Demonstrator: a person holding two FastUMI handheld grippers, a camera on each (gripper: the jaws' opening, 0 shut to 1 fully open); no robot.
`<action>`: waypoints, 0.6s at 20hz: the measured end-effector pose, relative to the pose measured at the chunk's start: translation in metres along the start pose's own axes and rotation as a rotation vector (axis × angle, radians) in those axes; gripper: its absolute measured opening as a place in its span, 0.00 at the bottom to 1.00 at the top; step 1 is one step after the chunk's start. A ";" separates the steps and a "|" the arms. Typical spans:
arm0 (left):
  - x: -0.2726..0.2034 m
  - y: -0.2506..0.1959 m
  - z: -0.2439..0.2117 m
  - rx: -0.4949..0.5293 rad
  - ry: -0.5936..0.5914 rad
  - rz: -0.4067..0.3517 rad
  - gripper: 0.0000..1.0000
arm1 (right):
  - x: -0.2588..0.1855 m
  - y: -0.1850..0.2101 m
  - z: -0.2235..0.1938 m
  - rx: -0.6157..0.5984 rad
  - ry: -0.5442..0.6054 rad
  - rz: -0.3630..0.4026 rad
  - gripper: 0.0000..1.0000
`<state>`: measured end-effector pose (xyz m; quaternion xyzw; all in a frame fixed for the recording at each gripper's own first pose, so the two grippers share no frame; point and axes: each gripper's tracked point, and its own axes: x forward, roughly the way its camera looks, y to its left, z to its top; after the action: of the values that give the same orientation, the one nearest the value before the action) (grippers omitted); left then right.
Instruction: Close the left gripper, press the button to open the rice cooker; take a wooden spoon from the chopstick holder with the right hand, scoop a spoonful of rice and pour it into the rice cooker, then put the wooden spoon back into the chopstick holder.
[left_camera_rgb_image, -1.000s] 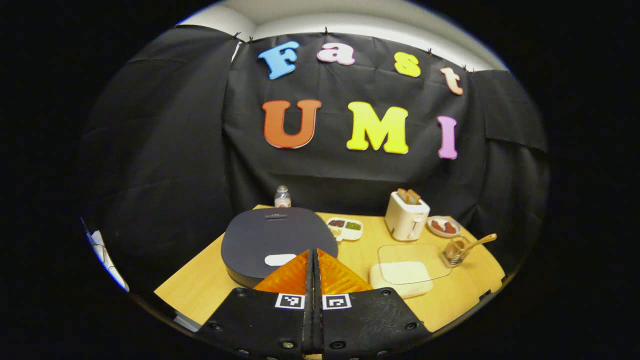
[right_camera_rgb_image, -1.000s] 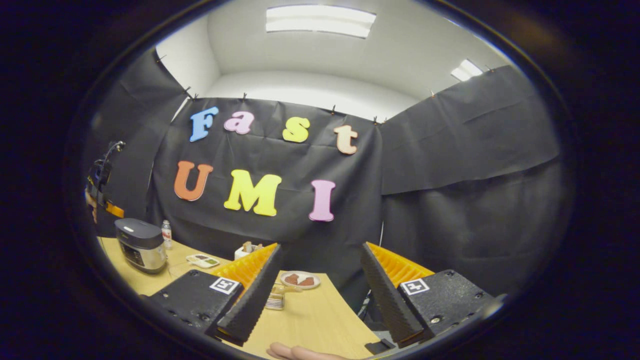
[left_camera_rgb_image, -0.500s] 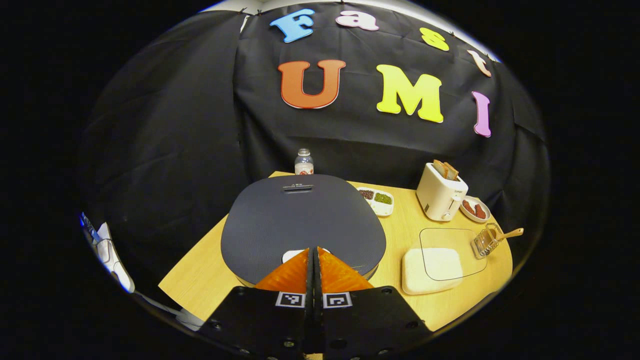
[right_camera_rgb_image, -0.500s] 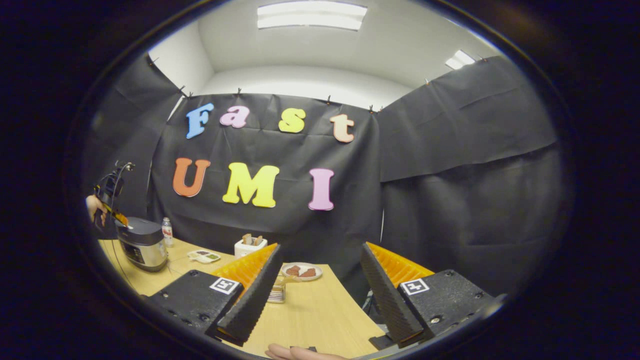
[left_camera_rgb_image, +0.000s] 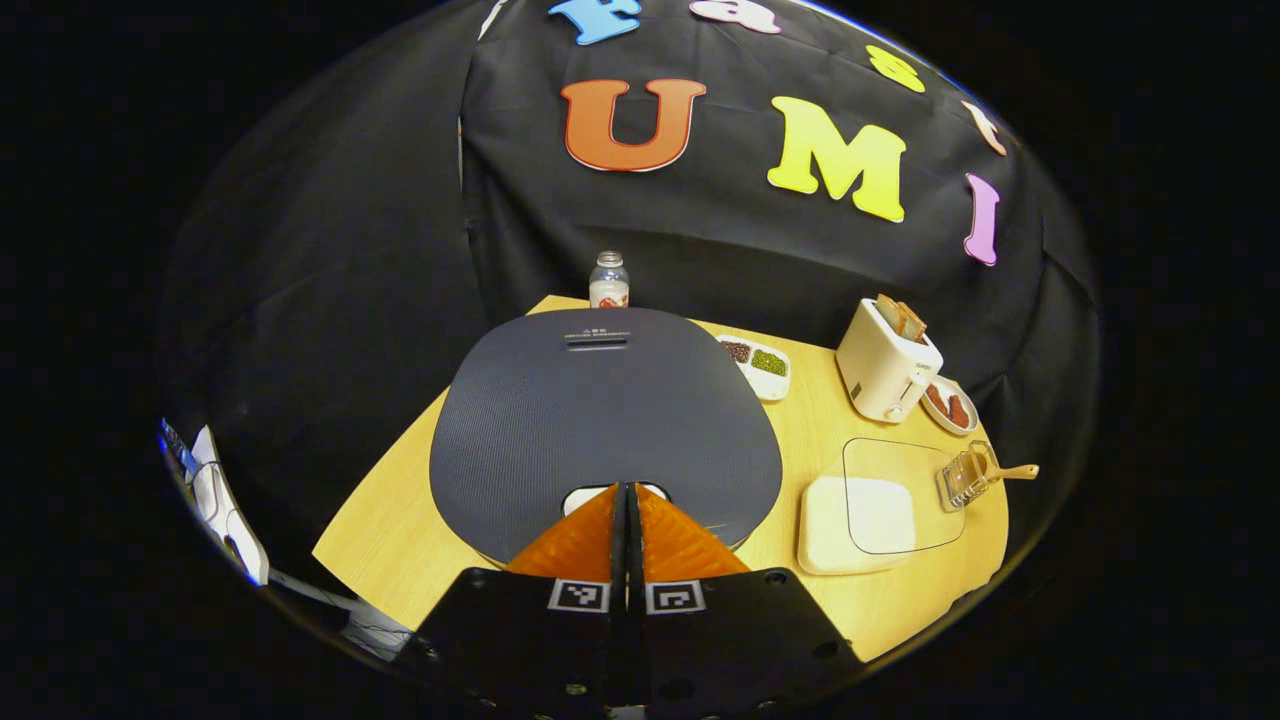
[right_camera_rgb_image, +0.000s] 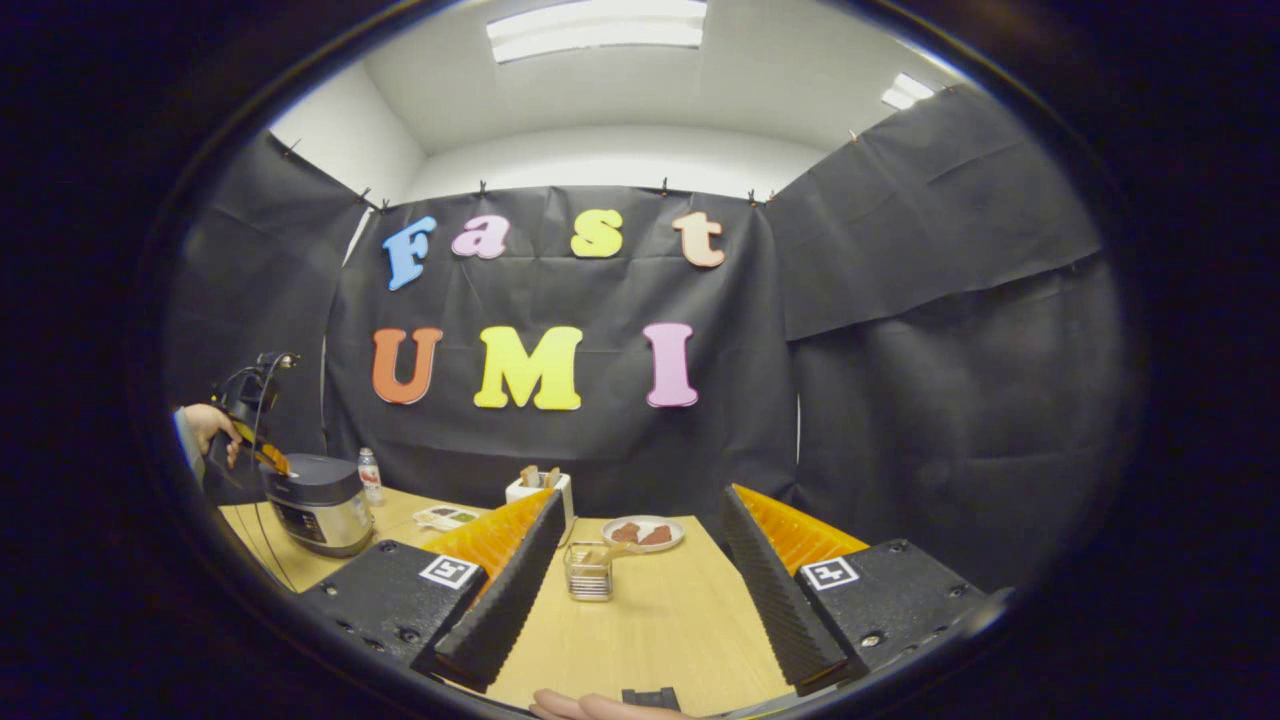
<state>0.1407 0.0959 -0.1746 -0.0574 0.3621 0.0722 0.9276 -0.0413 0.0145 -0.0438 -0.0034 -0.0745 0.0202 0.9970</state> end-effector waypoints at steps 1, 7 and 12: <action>0.001 0.000 0.001 0.008 0.001 0.008 0.00 | 0.000 -0.001 -0.002 0.000 0.005 -0.005 1.00; -0.039 0.001 0.043 -0.026 -0.186 0.054 0.02 | 0.010 -0.002 -0.026 -0.006 0.054 -0.007 1.00; -0.104 -0.021 0.075 0.056 -0.387 0.076 0.96 | 0.017 0.010 -0.049 -0.014 0.113 0.013 1.00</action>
<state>0.1188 0.0781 -0.0481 -0.0030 0.1807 0.1067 0.9777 -0.0178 0.0247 -0.0899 -0.0119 -0.0182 0.0260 0.9994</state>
